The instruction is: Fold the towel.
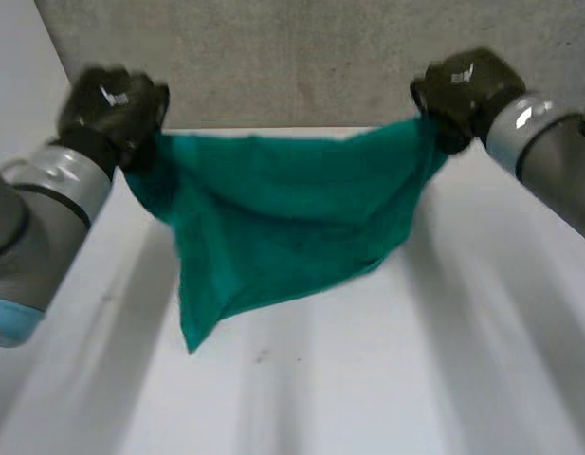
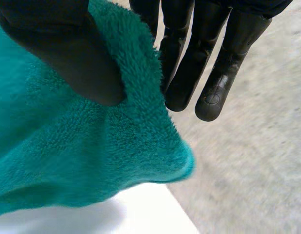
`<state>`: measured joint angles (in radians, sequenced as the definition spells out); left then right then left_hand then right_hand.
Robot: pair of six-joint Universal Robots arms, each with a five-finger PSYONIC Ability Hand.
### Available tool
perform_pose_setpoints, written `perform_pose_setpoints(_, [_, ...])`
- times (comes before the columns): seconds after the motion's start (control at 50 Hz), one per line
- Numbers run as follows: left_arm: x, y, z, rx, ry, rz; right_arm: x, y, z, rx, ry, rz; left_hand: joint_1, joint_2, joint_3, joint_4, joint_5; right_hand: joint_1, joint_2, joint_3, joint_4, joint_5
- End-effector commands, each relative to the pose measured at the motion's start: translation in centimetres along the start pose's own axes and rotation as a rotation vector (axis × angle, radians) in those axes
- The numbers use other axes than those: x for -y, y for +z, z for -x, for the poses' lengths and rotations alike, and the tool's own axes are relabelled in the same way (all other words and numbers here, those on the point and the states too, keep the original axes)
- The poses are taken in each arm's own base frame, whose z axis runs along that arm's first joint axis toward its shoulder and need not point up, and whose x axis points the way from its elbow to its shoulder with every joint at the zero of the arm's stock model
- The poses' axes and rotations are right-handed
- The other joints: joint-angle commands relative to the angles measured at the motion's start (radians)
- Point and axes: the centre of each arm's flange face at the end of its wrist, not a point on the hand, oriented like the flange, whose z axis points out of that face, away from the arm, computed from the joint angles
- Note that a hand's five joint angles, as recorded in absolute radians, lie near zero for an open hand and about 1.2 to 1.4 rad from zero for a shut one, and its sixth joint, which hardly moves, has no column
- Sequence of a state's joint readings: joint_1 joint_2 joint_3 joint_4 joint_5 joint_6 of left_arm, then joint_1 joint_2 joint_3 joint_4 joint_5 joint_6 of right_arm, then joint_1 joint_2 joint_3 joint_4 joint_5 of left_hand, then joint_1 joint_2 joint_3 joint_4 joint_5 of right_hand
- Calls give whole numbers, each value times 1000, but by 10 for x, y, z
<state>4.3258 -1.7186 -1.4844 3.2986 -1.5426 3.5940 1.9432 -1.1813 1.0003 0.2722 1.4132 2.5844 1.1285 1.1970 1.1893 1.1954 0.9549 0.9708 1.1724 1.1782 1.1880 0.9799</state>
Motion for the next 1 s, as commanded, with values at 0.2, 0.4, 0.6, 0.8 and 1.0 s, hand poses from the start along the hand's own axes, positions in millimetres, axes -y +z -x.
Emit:
perform_pose_setpoints(0.2, [-110, -18, -76, -236, -14, 322, -105, -21, 76, 295, -43, 399, 268, 199, 207, 201, 267, -141, -343, -348, -358, -325])
perform_pose_setpoints(0.4, [-84, -39, -62, -220, -10, 293, -93, -25, 26, 148, 223, 318, -627, -695, -688, -694, -628, -607, -809, -814, -824, -791])
perform_pose_setpoints(0.6, [-35, -59, -34, -180, -24, 226, -97, -51, 11, 142, 280, 324, -891, -960, -952, -958, -892, -598, -800, -806, -815, -782])
perform_pose_setpoints(0.8, [-37, -55, -31, -158, -199, 284, -119, -81, 11, 168, 55, 389, -868, -937, -929, -935, -869, -589, -791, -797, -806, -773])
perform_pose_setpoints(1.0, [-94, -60, -42, -202, -246, 592, -136, -76, 18, 162, -181, 326, -824, -893, -885, -891, -825, -578, -779, -785, -795, -761])
